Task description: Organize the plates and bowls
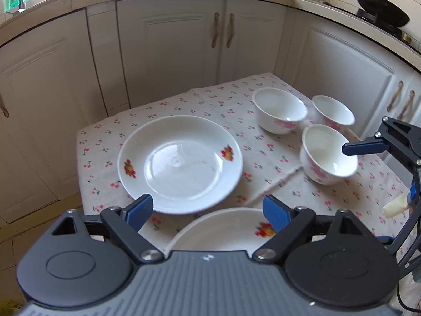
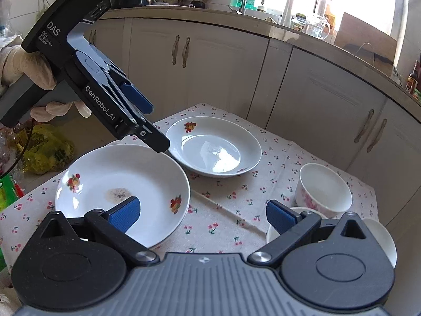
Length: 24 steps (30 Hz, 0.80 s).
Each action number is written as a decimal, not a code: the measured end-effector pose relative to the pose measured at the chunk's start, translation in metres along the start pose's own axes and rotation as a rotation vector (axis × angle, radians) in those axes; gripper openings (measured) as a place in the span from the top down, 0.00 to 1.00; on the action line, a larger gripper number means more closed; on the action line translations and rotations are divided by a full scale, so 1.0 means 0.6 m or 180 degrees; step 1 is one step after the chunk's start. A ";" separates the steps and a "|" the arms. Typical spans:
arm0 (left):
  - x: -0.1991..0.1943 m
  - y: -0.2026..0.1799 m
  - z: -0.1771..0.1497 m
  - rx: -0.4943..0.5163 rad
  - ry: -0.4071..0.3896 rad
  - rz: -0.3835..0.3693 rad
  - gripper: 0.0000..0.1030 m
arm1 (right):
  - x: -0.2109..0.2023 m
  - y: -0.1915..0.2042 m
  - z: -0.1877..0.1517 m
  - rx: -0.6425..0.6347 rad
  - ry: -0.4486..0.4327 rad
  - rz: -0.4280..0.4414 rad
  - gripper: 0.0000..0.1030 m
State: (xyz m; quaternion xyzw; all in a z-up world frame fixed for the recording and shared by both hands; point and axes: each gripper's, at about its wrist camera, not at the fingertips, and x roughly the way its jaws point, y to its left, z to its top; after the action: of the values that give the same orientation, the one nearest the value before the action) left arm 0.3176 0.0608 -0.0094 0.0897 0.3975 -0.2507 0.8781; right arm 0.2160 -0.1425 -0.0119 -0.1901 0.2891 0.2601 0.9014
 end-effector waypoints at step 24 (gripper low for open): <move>0.198 0.160 0.073 -0.0483 0.0446 -0.0062 0.13 | 0.238 -0.080 0.071 -0.0371 0.0839 0.0530 0.00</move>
State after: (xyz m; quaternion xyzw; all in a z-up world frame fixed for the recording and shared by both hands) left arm 0.4614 0.0835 -0.0724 0.0364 0.4766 -0.2215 0.8499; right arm 0.3613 -0.1080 -0.0586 -0.2499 0.4040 0.3231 0.8185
